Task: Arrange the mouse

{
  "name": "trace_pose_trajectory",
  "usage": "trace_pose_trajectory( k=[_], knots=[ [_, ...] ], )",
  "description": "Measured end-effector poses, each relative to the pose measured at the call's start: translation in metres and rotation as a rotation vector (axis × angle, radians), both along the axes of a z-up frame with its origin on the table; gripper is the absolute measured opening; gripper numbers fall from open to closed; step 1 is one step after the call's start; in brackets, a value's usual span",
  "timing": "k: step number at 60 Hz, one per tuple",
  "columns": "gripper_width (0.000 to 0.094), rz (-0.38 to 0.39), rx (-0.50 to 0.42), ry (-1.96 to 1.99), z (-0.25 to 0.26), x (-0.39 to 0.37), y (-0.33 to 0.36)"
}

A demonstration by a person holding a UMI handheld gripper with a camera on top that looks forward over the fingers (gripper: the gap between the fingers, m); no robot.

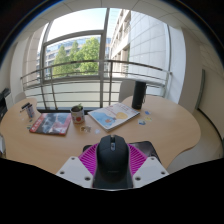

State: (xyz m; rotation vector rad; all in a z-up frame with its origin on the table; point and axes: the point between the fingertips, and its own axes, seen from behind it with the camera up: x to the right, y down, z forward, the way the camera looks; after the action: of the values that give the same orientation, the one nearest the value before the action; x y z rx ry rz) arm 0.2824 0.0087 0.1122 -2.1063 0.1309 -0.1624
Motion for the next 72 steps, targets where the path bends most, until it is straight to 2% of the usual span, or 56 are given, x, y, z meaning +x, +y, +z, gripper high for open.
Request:
trace_pose_trajectory(
  k=[8, 15, 17, 21, 25, 26, 28, 38, 54, 72],
  knots=[
    [0.0391, 0.013, -0.111, 0.022, -0.084, 0.050, 0.001],
    [0.0476, 0.025, -0.178, 0.069, -0.126, 0.062, -0.002],
    [0.0503, 0.029, -0.140, 0.083, -0.122, 0.062, 0.003],
    [0.0612, 0.017, -0.158, 0.082, -0.118, 0.065, -0.001],
    [0.0831, 0.026, -0.134, 0.059, -0.100, 0.062, -0.007],
    [0.0862, 0.030, -0.131, 0.053, -0.095, 0.061, -0.009],
    [0.0834, 0.040, -0.129, 0.045, -0.086, 0.058, -0.014],
    [0.0841, 0.022, -0.101, 0.028, -0.027, 0.044, -0.064],
    [0.0844, -0.013, -0.032, -0.010, 0.077, 0.020, -0.190],
    [0.0843, -0.010, -0.010, -0.049, 0.127, -0.002, -0.302]
  ],
)
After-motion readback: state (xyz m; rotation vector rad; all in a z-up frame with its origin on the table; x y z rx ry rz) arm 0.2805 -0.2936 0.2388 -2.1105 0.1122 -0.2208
